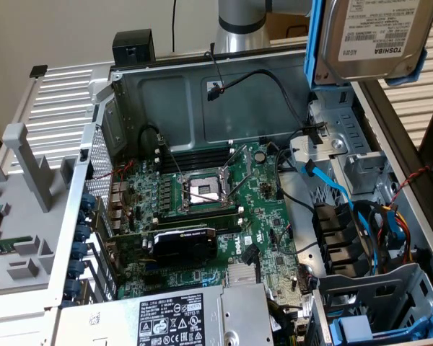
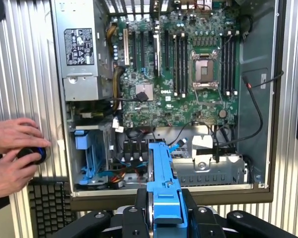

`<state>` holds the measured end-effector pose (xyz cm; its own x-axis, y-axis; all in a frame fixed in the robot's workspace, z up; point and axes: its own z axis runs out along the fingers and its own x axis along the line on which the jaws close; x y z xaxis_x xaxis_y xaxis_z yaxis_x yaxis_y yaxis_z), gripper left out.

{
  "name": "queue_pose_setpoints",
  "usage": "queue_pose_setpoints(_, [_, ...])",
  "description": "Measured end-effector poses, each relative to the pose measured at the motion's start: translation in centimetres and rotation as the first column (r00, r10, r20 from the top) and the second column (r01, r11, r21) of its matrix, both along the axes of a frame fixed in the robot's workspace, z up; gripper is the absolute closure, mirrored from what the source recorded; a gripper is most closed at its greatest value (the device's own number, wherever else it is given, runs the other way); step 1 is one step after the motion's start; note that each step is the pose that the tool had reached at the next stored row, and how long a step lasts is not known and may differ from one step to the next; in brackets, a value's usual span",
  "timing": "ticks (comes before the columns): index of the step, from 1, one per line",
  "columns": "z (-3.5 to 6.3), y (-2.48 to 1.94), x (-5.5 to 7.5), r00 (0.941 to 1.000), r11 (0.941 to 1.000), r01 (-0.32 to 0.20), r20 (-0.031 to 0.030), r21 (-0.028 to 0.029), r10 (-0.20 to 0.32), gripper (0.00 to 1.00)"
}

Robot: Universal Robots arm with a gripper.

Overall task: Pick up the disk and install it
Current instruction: 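Pick up the disk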

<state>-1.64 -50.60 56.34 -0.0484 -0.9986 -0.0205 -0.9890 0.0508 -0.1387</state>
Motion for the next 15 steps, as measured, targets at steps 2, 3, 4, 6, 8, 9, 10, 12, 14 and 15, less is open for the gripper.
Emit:
queue_pose_setpoints(2, [0.0,-0.49,0.1,1.0,1.0,0.0,0.0,0.0001,0.0,0.63])
queue_pose_setpoints(3, [0.01,-0.75,0.2,1.0,1.0,0.0,0.0,0.0002,0.0,0.63])
queue_pose_setpoints(4, [0.0,-1.01,0.2,1.0,1.0,0.0,0.0,0.0003,0.0,0.63])
queue_pose_setpoints(6, [0.0,-1.46,0.3,1.0,1.0,0.0,0.0,0.0005,0.0,0.63])
queue_pose_setpoints(8, [0.0,-1.65,0.3,1.0,1.0,0.0,0.0,0.0005,0.0,0.63])
queue_pose_setpoints(9, [0.0,-1.64,0.3,1.0,1.0,0.0,0.0,0.0005,0.0,0.63])
queue_pose_setpoints(10, [0.0,-1.64,0.3,1.0,1.0,0.0,0.0,0.0005,0.0,0.63])
queue_pose_setpoints(12, [0.0,-1.64,0.3,1.0,1.0,0.0,0.0,0.0005,0.0,0.63])
queue_pose_setpoints(14, [0.0,-1.64,0.3,1.0,1.0,0.0,0.0,0.0005,0.0,0.63])
queue_pose_setpoints(15, [0.0,-1.64,0.3,1.0,1.0,0.0,0.0,0.0005,0.0,0.63])
